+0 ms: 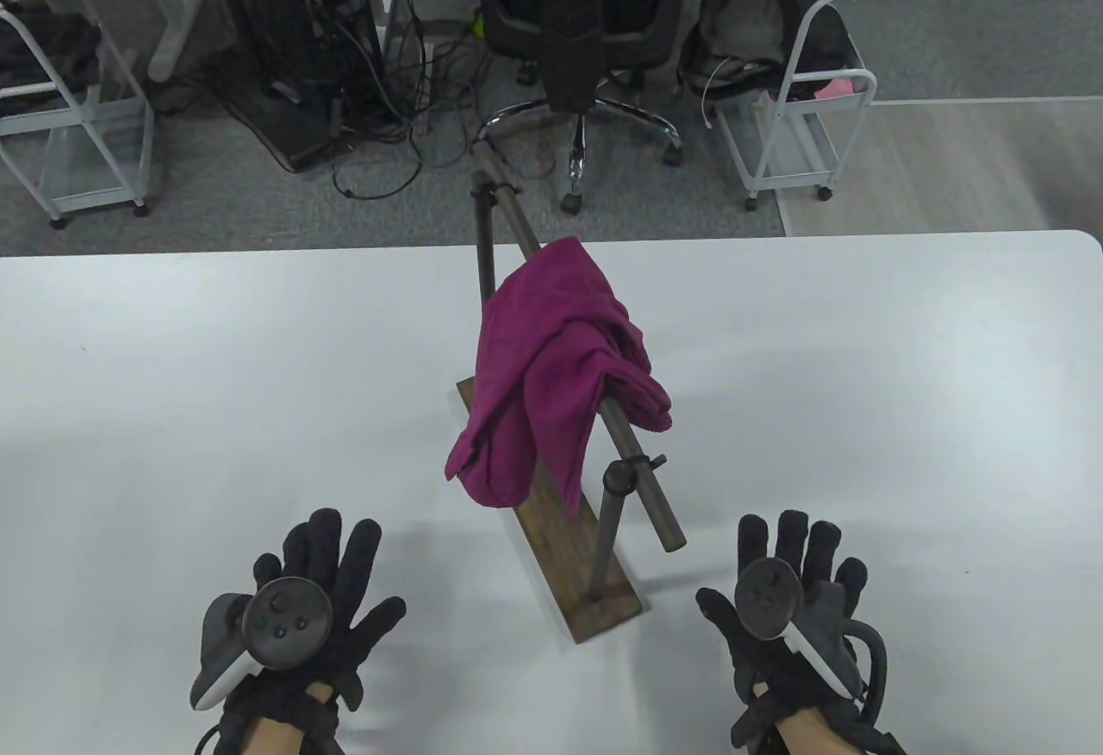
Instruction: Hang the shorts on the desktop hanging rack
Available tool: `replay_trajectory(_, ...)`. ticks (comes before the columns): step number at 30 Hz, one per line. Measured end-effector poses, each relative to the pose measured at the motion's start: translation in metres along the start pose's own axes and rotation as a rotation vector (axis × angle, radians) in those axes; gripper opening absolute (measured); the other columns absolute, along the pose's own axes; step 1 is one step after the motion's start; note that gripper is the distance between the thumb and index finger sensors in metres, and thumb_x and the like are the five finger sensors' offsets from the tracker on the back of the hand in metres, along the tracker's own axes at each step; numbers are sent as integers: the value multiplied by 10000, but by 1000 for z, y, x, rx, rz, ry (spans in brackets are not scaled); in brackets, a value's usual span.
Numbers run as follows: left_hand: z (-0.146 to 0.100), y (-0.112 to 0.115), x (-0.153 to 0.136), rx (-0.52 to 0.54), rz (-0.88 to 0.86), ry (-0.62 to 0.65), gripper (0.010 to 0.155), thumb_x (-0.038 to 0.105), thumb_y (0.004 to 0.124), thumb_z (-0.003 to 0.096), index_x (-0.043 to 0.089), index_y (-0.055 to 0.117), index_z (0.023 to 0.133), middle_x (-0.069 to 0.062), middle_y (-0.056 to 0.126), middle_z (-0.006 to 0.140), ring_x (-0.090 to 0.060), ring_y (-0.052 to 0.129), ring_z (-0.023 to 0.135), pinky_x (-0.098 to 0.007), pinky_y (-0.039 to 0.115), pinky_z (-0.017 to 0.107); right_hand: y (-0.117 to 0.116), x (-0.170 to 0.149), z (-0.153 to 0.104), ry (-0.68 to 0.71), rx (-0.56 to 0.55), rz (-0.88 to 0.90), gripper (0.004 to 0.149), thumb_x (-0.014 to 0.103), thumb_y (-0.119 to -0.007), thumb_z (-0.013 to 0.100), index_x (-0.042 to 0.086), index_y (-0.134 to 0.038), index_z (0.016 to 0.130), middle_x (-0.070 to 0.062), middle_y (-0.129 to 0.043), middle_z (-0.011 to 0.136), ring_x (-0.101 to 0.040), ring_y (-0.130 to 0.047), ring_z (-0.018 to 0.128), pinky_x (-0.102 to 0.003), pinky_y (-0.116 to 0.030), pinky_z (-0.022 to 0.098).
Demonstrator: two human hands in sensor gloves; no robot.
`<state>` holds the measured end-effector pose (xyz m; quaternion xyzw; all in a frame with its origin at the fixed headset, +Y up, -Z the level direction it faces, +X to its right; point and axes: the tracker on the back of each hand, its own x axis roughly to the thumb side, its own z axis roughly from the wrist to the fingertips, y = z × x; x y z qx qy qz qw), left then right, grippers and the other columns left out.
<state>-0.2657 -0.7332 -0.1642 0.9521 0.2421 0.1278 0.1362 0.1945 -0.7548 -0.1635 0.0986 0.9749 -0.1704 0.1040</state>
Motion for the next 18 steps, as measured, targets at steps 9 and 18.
replay_trajectory(9, 0, -1, 2, 23, 7, 12, 814, 568, 589, 609, 220, 135, 1186, -249, -69, 1158, -571, 13, 1060, -766, -13, 655, -1, 0, 0, 17, 3, 9, 830, 663, -470, 513, 414, 211, 917, 16, 376, 986, -316, 372, 937, -621, 228, 650)
replay_trajectory(18, 1, -1, 2, 22, 1, 17, 817, 570, 589, 608, 217, 134, 1187, -249, -65, 1160, -568, 16, 1063, -765, -12, 657, 0, 0, -1, 16, -6, 14, 829, 661, -470, 515, 413, 211, 917, 15, 374, 987, -318, 368, 939, -622, 227, 650)
